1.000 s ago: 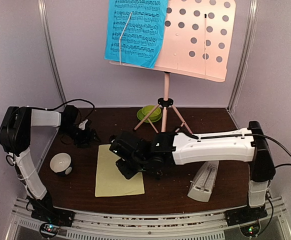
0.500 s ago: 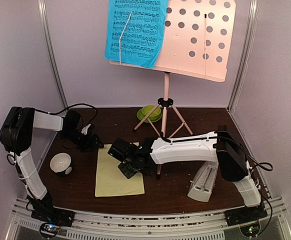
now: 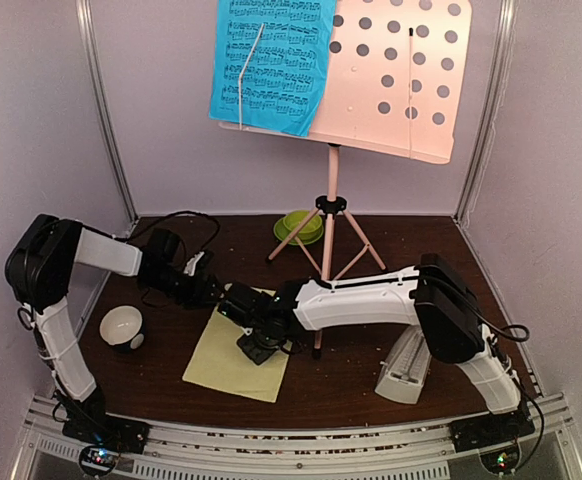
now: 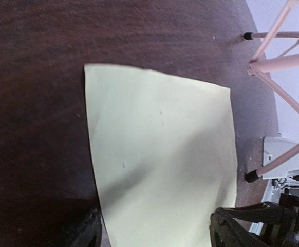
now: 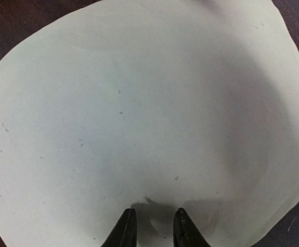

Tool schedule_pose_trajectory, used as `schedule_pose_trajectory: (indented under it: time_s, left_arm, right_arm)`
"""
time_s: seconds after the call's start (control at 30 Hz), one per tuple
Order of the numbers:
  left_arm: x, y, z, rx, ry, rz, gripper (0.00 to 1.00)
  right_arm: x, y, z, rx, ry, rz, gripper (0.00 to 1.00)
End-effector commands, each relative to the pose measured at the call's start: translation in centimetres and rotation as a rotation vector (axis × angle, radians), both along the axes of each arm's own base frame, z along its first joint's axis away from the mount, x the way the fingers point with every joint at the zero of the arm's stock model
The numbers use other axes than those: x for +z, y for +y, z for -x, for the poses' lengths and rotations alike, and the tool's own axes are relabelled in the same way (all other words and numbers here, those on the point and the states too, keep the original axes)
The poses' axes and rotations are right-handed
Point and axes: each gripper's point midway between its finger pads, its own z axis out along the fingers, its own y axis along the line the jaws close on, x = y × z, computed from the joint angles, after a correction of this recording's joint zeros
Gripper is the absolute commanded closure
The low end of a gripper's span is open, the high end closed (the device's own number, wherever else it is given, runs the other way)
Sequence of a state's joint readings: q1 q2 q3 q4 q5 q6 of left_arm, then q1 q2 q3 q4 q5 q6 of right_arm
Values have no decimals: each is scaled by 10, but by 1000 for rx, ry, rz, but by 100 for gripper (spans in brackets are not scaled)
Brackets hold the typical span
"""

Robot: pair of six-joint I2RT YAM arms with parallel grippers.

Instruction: Set up the instrument practice props

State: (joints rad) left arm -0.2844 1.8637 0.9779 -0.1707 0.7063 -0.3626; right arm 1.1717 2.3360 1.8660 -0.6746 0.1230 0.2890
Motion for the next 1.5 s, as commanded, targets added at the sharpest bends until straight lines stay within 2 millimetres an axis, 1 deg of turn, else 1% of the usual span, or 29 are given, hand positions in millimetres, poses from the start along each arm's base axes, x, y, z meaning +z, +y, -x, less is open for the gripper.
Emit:
schedule_pose_trajectory:
  time_s: [0.0,0.1,0.2,0.23,0.27,0.3,0.33,0.37,0.4,0.47,0.53,0.57,0.63,0.77,0.93,1.03,1.1,1.13,1.23,1.3,1.37,1.47]
  left_arm:
    - [-7,-14,29,2,78,131,25]
    - [2,-22,37,-18,63,199,26]
    - [6,-22,42,-25,45,208,26]
    - [2,-18,44,-19,51,172,27]
    - [-2,-8,42,-2,36,93,27]
    - [-4,2,39,20,13,20,27]
    - [0,14,34,50,-18,-40,27]
    - [-2,23,31,74,-19,-92,26]
    - [-2,26,30,73,-16,-109,26]
    - [-6,17,36,43,38,-76,26]
    - [-9,-3,48,-10,95,10,29]
    - [-10,-11,54,-25,111,41,31]
    - [-8,-22,65,-39,135,120,33]
    - [6,-32,76,-26,133,239,38]
    - [39,-39,71,5,50,380,40]
    - [64,-46,68,11,0,503,40]
    - [78,-46,65,40,-34,572,37]
    - [83,-45,62,55,-55,600,32]
    - [84,-44,51,111,-67,644,23]
    - [78,-46,41,128,-65,643,20]
    - [73,-49,32,136,-64,643,21]
    - [71,-54,22,128,-68,652,31]
  right_arm:
    - [-19,-2,1,18,55,7,74]
    - [-22,-6,-1,18,58,11,74]
    - [-22,-7,0,24,59,6,74]
    - [-21,-8,0,24,58,5,74]
    - [-22,-9,0,24,59,9,74]
    - [-22,-10,0,22,59,12,74]
    - [-21,-12,1,20,59,14,74]
    - [-20,-12,1,19,57,8,74]
    - [-20,-13,0,16,54,3,74]
    - [-21,-14,0,11,53,-1,74]
    - [-23,-14,-1,8,55,1,74]
    - [-23,-14,-1,7,57,1,73]
    - [-25,-15,-2,6,59,4,74]
    - [-24,-15,-3,3,58,-2,73]
    - [-21,-12,-3,7,56,-16,73]
    - [-19,-11,-3,12,56,-24,72]
    - [-17,-11,-2,16,54,-28,72]
    - [-16,-11,-2,17,54,-30,72]
    - [-13,-13,-1,25,50,-39,72]
    - [-12,-14,0,30,47,-46,72]
    - [-12,-17,2,34,47,-46,72]
    - [-14,-20,4,40,48,-38,72]
